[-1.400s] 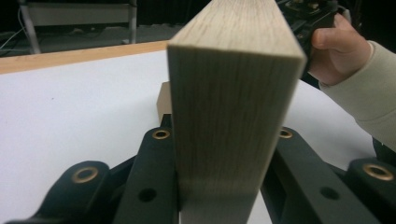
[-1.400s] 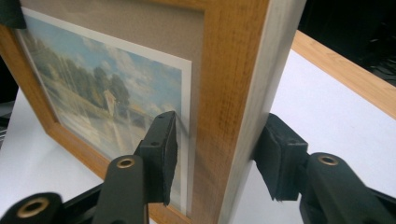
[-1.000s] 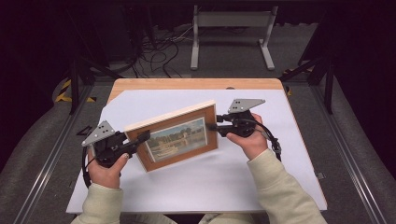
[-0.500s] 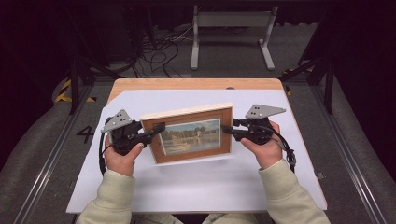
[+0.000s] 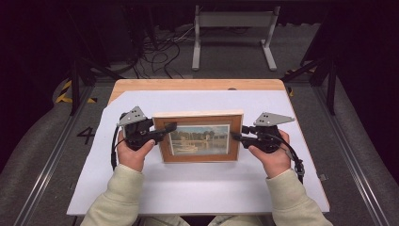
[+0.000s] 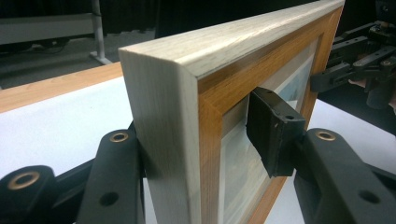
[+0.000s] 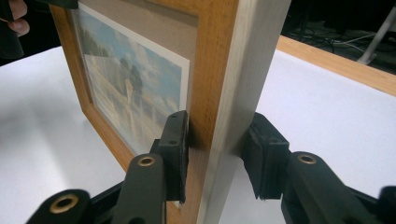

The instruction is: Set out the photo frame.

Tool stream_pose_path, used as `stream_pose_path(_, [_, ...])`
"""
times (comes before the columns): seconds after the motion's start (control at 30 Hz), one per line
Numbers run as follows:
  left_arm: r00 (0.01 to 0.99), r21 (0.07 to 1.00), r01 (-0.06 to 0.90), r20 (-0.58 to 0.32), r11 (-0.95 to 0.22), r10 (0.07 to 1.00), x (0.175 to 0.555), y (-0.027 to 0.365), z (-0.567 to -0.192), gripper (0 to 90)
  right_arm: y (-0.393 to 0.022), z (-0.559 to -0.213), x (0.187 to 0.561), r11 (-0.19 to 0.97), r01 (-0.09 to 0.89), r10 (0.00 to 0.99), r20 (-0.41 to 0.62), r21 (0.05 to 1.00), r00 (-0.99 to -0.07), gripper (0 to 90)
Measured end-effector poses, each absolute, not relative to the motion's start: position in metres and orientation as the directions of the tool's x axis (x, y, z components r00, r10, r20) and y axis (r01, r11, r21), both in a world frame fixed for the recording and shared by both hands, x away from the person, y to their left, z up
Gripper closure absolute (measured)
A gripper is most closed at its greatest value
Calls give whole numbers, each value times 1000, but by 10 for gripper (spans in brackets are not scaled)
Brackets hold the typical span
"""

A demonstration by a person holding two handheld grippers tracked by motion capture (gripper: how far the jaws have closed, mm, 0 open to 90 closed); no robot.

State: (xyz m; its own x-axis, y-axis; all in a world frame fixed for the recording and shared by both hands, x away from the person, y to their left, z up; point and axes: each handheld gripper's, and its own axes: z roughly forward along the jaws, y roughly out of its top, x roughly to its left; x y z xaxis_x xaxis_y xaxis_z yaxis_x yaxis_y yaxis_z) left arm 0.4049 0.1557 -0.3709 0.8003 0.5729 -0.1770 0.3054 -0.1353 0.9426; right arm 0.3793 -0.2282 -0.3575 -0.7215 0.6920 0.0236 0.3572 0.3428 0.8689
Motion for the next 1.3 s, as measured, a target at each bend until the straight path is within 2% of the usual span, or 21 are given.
stream_pose_path(0.6, [798,927,341,-199,-154,568,407,148,-375,511,-235,-366,381,339,400,705,51,851,-708,628])
stream_pose_path(0.83, [799,916,368,-223,-160,558,402,147,-373,510,-240,-369,379,314,424,702,93,849,-706,640])
stream_pose_path(1.1, [799,921,359,-219,-152,559,400,147,-374,500,-240,-370,377,312,418,700,90,853,-708,638])
stream_pose_path(1.23, [791,920,361,-215,-154,573,401,148,-376,464,-239,-371,377,308,415,699,93,856,-710,576])
stream_pose_path(1.3, [788,921,360,-215,-149,577,402,150,-377,403,-239,-370,378,303,413,704,90,859,-704,546])
